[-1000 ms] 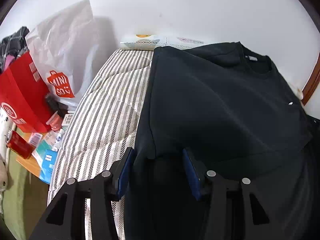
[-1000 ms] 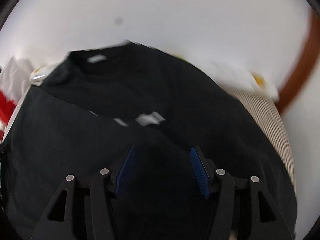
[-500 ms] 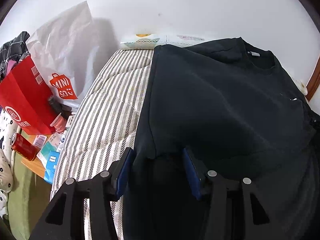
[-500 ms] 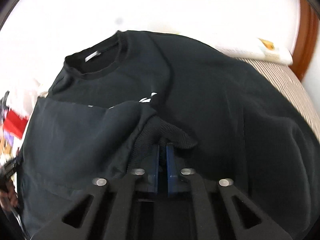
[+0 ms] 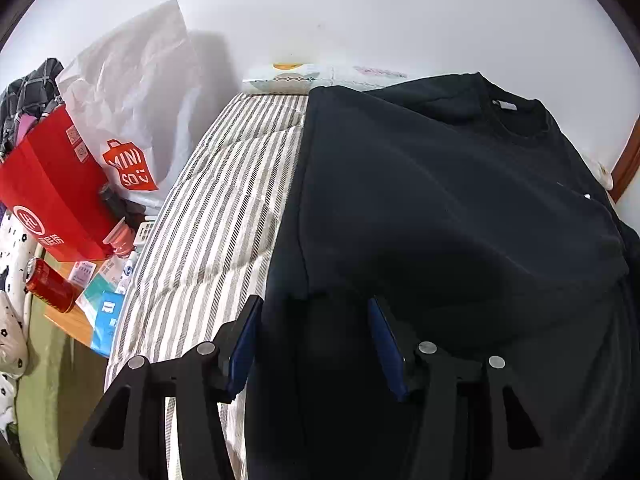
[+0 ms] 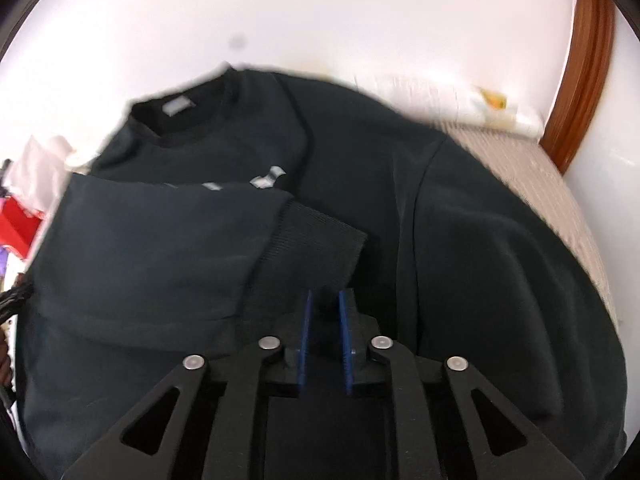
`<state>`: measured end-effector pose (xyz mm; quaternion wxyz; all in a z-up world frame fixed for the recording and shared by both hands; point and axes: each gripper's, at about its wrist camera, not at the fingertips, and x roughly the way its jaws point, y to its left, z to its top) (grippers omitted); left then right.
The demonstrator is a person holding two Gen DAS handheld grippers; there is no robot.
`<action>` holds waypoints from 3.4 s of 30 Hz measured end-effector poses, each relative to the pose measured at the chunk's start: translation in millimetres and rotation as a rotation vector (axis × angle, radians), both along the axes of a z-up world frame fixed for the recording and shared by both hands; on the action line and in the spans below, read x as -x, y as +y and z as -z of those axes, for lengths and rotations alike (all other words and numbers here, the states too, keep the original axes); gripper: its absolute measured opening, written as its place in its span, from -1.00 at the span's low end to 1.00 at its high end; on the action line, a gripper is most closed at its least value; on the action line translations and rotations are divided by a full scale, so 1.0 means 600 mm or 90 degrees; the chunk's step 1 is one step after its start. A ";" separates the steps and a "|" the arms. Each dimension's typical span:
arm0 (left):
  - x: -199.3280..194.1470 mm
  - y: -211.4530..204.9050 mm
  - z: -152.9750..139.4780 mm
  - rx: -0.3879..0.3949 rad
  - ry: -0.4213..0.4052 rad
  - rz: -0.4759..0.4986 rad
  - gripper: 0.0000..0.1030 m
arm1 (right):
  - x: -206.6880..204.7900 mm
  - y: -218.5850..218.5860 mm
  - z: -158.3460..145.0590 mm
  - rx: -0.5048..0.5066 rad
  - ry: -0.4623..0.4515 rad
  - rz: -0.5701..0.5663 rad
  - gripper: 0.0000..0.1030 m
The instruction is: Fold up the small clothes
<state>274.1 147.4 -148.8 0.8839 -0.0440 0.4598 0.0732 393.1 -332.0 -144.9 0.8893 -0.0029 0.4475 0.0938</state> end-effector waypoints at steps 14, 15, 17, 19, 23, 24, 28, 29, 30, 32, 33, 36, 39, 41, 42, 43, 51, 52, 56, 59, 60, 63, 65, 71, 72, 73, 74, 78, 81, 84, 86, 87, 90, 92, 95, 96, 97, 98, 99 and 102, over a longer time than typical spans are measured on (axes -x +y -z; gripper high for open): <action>0.093 -0.107 -0.044 -0.016 -0.014 0.034 0.23 | 0.243 -0.357 -0.016 0.140 -0.009 0.256 0.40; 0.100 -0.117 -0.045 -0.020 -0.013 0.035 0.24 | 0.255 -0.378 -0.006 0.138 0.003 0.266 0.40; 0.110 -0.133 -0.046 -0.030 -0.006 0.037 0.24 | 0.286 -0.413 0.017 0.131 0.019 0.285 0.40; 0.116 -0.144 -0.048 -0.035 -0.002 0.045 0.24 | 0.306 -0.432 0.035 0.122 0.031 0.291 0.40; 0.135 -0.154 -0.057 -0.044 -0.005 0.039 0.24 | 0.321 -0.445 0.064 0.121 0.039 0.297 0.39; 0.137 -0.154 -0.058 -0.044 -0.004 0.036 0.24 | 0.318 -0.446 0.070 0.121 0.044 0.303 0.39; 0.151 -0.147 -0.060 -0.055 -0.002 0.020 0.24 | 0.302 -0.453 0.072 0.107 0.022 0.321 -0.12; 0.154 -0.143 -0.060 -0.059 -0.002 0.014 0.24 | 0.297 -0.451 0.068 0.120 0.013 0.318 -0.63; 0.158 -0.137 -0.058 -0.064 -0.002 0.007 0.24 | 0.296 -0.449 0.063 0.119 0.015 0.313 -0.78; 0.165 -0.127 -0.053 -0.073 0.001 -0.003 0.24 | 0.290 -0.439 0.039 0.117 -0.006 0.317 -0.78; 0.169 -0.123 -0.050 -0.076 0.002 -0.006 0.24 | 0.285 -0.426 0.020 0.118 -0.026 0.306 -0.79; 0.183 -0.101 -0.036 -0.072 0.003 -0.012 0.24 | 0.278 -0.383 -0.041 0.114 -0.086 0.276 -0.80; 0.194 -0.080 -0.025 -0.065 0.006 -0.014 0.24 | 0.258 -0.311 -0.112 0.102 -0.142 0.233 -0.80; 0.197 -0.071 -0.019 -0.074 0.015 -0.002 0.24 | 0.243 -0.258 -0.149 0.086 -0.169 0.196 -0.80; 0.198 -0.068 -0.018 -0.075 0.011 0.007 0.24 | 0.232 -0.223 -0.168 0.072 -0.178 0.173 -0.80; 0.200 -0.066 -0.016 -0.076 0.008 0.014 0.24 | 0.219 -0.199 -0.178 0.060 -0.181 0.158 -0.80; 0.197 -0.050 0.009 -0.063 0.007 0.039 0.24 | 0.127 0.053 -0.233 -0.044 -0.190 0.017 -0.79; 0.197 -0.046 0.013 -0.055 0.007 0.039 0.24 | 0.110 0.085 -0.234 -0.052 -0.191 -0.002 -0.80; 0.195 -0.030 0.018 -0.010 -0.004 0.038 0.24 | 0.082 0.218 -0.216 -0.067 -0.185 -0.089 -0.79; 0.192 -0.025 0.021 0.011 -0.003 0.030 0.26 | 0.067 0.309 -0.176 -0.053 -0.160 -0.144 -0.78; 0.191 -0.027 0.021 0.012 -0.003 0.028 0.27 | 0.065 0.325 -0.164 -0.046 -0.153 -0.152 -0.77; 0.193 -0.031 0.023 0.007 -0.004 0.027 0.28 | 0.039 0.369 -0.114 -0.029 -0.112 -0.163 -0.72; 0.195 -0.033 0.024 0.013 -0.003 0.025 0.31 | 0.029 0.377 -0.082 -0.031 -0.072 -0.163 -0.69; 0.201 -0.030 0.030 0.012 -0.018 0.020 0.47 | 0.056 0.348 -0.060 -0.007 -0.060 -0.173 0.28; 0.202 -0.029 0.030 0.013 -0.021 0.019 0.49 | 0.062 0.340 -0.062 0.000 -0.063 -0.173 0.30; 0.203 -0.029 0.031 0.011 -0.024 0.019 0.50 | 0.069 0.331 -0.066 0.002 -0.063 -0.172 0.30; 0.204 -0.030 0.033 0.008 -0.030 0.019 0.53 | 0.080 0.316 -0.072 -0.004 -0.061 -0.170 0.32; 0.205 -0.030 0.034 0.005 -0.034 0.018 0.57 | 0.107 0.269 -0.086 -0.010 -0.067 -0.140 0.34; 0.204 -0.031 0.034 0.002 -0.033 0.016 0.60 | 0.123 0.233 -0.088 -0.011 -0.065 -0.107 0.35; 0.204 -0.029 0.034 0.006 -0.032 0.015 0.62 | 0.136 0.204 -0.084 -0.004 -0.062 -0.083 0.34; 0.204 -0.029 0.035 0.005 -0.031 0.016 0.64 | 0.142 0.188 -0.079 0.013 -0.059 -0.066 0.35; 0.204 -0.029 0.035 0.004 -0.031 0.017 0.65 | 0.143 0.182 -0.075 0.020 -0.055 -0.059 0.35; 0.204 -0.030 0.036 0.004 -0.031 0.017 0.66 | 0.146 0.165 -0.059 0.032 -0.034 -0.038 0.34; 0.204 -0.029 0.035 0.004 -0.031 0.017 0.66 | 0.148 0.157 -0.049 0.036 -0.029 -0.027 0.34; 0.204 -0.029 0.035 0.004 -0.031 0.017 0.67 | 0.150 0.146 -0.037 0.037 -0.020 -0.011 0.34; 0.204 -0.029 0.035 0.004 -0.031 0.017 0.67 | 0.151 0.142 -0.033 0.033 -0.016 -0.005 0.34; 0.204 -0.029 0.035 0.004 -0.031 0.017 0.67 | 0.152 0.139 -0.031 0.030 -0.014 -0.001 0.34; 0.204 -0.029 0.035 0.004 -0.031 0.017 0.67 | 0.153 0.135 -0.028 0.028 -0.014 0.005 0.34; 0.204 -0.029 0.035 0.004 -0.031 0.017 0.67 | 0.154 0.133 -0.026 0.028 -0.015 0.010 0.34; 0.204 -0.029 0.035 0.004 -0.031 0.017 0.68 | 0.155 0.129 -0.019 0.027 -0.006 0.019 0.34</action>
